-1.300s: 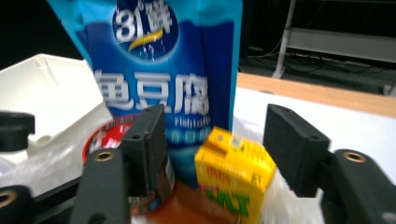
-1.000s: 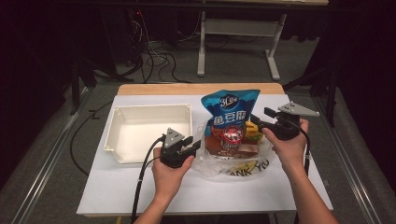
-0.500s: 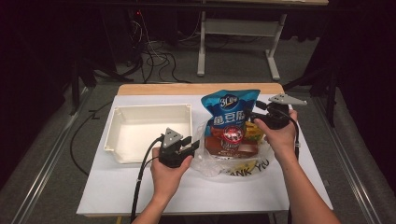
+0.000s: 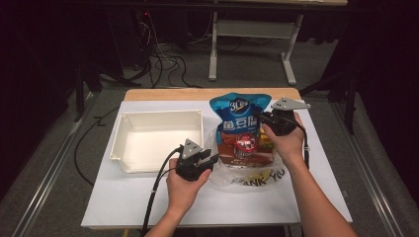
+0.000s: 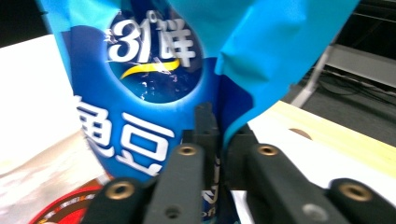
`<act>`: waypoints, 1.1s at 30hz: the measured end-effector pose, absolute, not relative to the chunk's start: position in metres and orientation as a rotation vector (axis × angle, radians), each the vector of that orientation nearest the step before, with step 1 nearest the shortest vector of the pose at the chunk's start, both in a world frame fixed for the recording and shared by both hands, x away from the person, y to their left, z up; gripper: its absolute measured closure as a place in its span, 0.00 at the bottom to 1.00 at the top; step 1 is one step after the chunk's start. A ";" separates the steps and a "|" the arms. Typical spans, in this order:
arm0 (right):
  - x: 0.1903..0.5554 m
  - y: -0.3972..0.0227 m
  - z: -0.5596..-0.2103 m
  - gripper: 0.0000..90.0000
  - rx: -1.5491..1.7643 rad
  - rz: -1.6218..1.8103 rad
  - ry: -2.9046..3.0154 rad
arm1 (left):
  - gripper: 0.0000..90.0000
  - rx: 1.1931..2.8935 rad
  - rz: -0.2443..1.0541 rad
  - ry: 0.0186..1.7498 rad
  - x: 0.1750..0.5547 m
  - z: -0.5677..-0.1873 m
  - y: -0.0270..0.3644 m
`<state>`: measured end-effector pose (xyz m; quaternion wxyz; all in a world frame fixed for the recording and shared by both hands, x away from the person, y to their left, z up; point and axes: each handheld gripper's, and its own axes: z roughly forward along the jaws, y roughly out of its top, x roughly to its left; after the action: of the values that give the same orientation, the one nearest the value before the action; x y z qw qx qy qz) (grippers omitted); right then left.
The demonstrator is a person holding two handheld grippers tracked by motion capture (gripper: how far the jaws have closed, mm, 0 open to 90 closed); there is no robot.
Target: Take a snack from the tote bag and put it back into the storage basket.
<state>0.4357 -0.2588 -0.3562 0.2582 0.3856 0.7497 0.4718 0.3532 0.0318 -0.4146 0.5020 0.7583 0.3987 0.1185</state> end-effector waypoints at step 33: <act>0.412 -0.237 -0.265 1.00 0.998 1.521 1.891 | 0.64 1.741 0.397 1.001 0.369 -0.383 0.065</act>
<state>0.4124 -0.2372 -0.2653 0.2560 0.3678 0.6966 0.5604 0.3691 0.0647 -0.3828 0.5205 0.7261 0.4177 0.1656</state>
